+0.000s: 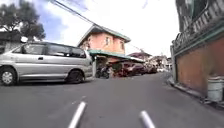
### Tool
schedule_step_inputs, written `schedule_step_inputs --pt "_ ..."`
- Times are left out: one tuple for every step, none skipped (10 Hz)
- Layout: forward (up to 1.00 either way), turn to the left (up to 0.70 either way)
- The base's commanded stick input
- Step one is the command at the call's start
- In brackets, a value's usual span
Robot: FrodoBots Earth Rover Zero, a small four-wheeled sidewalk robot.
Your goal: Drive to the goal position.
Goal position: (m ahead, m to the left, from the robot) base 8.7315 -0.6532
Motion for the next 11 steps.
schedule_step_inputs --pt "1.00 0.00" --pt "1.00 0.00" --pt "1.00 0.00" --pt "1.00 -0.09" --pt "1.00 -0.33" --pt "1.00 -0.40" --pt "1.00 -0.40" --pt "1.00 -0.40" --pt "1.00 -0.40" --pt "1.00 -0.40" --pt "1.00 -0.40"
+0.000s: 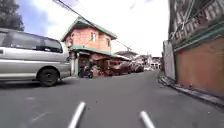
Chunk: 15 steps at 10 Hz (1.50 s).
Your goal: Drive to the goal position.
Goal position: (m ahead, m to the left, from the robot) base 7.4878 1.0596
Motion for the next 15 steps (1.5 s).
schedule_step_inputs --pt "1.00 -0.40" --pt "1.00 -0.40" --pt "1.00 -0.39" --pt "1.00 -0.31" --pt "1.00 0.00" --pt "1.00 0.00" --pt "1.00 0.00" --pt "1.00 0.00" --pt "1.00 0.00" --pt "1.00 0.00" --pt "1.00 0.00" --pt "1.00 0.00" --pt "1.00 0.00" --pt "1.00 0.00" --pt "1.00 0.00"
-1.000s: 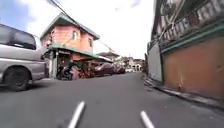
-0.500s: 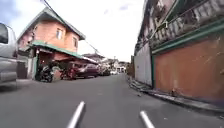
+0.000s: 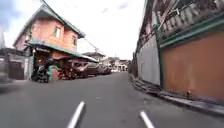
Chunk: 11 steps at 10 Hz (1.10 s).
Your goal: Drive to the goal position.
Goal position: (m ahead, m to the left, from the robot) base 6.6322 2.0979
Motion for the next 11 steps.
schedule_step_inputs --pt "1.00 0.00" --pt "1.00 0.00" --pt "1.00 0.00" --pt "1.00 0.00" --pt "1.00 0.00" --pt "1.00 0.00" --pt "1.00 0.00" --pt "1.00 0.00" --pt "1.00 0.00" --pt "1.00 0.00" --pt "1.00 0.00"
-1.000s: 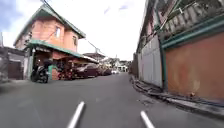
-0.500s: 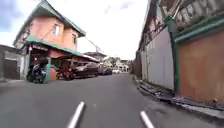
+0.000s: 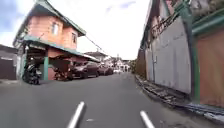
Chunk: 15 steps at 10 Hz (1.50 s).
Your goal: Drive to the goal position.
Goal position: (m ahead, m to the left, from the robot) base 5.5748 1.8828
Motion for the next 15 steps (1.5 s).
schedule_step_inputs --pt "1.00 0.00" --pt "1.00 0.00" --pt "1.00 0.00" --pt "1.00 0.00" --pt "1.00 0.00" --pt "1.00 0.00" --pt "1.00 0.00" --pt "1.00 0.00" --pt "1.00 0.00" --pt "1.00 0.00" --pt "1.00 0.00" --pt "1.00 0.00" --pt "1.00 0.00" --pt "1.00 -0.34" --pt "1.00 -0.40"
